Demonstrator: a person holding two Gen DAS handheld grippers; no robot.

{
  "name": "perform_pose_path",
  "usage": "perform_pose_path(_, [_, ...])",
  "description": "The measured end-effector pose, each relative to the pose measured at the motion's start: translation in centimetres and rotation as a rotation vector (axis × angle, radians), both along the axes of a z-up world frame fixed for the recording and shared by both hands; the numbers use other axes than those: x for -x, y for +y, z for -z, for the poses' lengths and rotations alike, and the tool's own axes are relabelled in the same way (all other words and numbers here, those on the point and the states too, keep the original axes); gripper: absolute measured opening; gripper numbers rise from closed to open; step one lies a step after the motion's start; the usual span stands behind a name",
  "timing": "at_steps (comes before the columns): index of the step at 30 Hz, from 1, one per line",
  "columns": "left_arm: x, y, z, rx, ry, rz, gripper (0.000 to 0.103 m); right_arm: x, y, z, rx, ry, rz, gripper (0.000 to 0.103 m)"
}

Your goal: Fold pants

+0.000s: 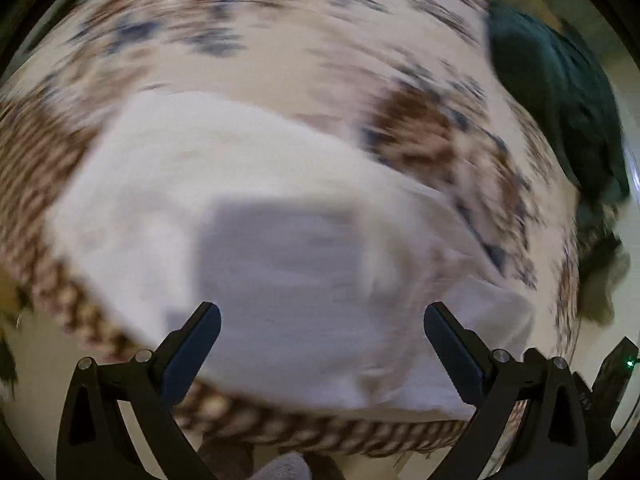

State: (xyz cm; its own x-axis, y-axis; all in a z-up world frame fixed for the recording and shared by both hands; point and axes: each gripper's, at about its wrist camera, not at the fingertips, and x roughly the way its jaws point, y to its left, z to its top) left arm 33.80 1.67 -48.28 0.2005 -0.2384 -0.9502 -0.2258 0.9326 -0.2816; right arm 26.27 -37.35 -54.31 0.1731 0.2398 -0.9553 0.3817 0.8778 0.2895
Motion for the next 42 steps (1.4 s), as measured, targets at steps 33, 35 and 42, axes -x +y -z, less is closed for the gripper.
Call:
perform_pose_path(33, [4.8,-4.0,6.7,0.036,0.149,0.127,0.034,3.1,8.2,6.6,-0.079,0.159,-0.319,0.046])
perform_pose_path(35, [5.3,-3.7,6.8,0.044,0.153,0.125,0.035,3.9,8.4,6.5,-0.068,0.177,-0.355,0.046])
perform_pose_path(42, [5.8,-3.0,4.6,0.050,0.105,0.069,0.047,1.6,9.2,4.1,-0.045,0.127,-0.341,0.050])
